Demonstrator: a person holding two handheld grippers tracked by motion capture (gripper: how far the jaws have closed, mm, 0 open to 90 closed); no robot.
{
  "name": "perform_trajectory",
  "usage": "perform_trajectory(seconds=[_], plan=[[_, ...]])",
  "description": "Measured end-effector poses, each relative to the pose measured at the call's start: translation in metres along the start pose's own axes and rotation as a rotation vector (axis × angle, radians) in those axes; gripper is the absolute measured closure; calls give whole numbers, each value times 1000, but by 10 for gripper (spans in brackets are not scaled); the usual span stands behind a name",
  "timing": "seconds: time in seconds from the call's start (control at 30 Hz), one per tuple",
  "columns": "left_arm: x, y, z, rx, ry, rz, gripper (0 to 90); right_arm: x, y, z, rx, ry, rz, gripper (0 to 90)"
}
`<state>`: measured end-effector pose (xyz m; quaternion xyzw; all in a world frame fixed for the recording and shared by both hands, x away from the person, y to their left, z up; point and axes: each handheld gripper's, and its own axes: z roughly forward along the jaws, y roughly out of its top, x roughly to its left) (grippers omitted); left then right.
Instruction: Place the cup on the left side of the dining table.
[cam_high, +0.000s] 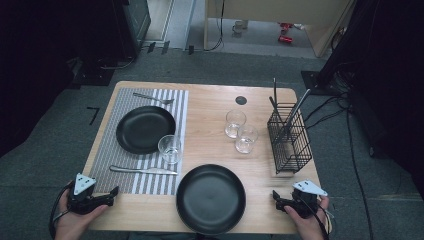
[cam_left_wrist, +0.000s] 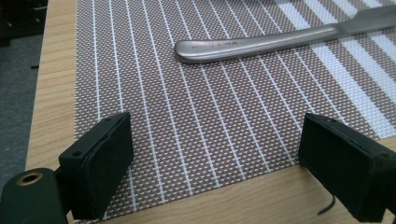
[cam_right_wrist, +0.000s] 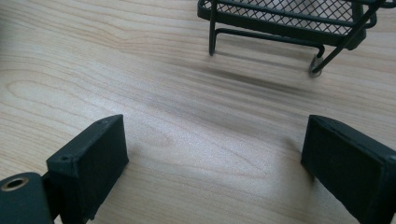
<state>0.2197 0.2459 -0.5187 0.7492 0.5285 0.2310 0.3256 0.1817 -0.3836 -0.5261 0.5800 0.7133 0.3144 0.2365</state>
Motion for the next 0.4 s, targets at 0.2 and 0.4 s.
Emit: perform_trajectory(seconds=[0.2,0.4], plan=[[0,0,0,0,0,-1,105,0,0,0,-1,-2,3,67],[0,0,0,0,-1,-2,105,0,0,0,-1,-3,4,67]])
